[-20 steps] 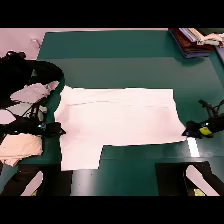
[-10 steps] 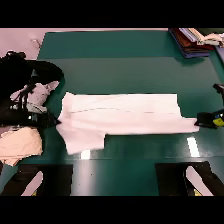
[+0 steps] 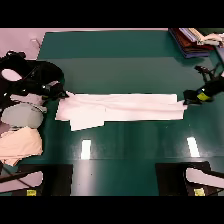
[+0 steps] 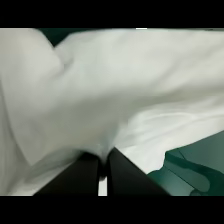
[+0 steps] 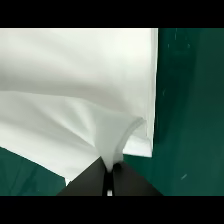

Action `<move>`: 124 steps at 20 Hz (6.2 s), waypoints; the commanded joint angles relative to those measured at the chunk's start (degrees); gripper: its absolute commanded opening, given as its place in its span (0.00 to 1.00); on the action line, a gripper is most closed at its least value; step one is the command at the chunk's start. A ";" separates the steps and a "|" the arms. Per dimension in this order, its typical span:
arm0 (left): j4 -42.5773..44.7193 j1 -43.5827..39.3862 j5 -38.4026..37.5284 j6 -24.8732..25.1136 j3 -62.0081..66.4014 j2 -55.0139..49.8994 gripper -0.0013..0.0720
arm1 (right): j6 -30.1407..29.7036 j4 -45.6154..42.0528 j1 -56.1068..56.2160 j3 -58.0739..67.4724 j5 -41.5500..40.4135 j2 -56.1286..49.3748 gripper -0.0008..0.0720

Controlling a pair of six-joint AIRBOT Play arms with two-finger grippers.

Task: Fold the shirts.

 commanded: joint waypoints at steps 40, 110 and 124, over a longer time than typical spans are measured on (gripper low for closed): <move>-2.32 -32.87 16.37 -8.68 23.04 -29.09 0.05 | -6.27 35.98 13.29 24.06 -0.90 -0.04 0.03; 12.74 -25.29 -2.56 -5.46 49.09 -9.25 0.05 | -2.23 22.60 -27.91 -2.43 -28.89 6.51 0.03; 13.44 -25.38 -2.84 -5.01 49.09 -9.25 0.06 | 0.42 3.13 -44.63 -7.56 -23.26 13.94 0.20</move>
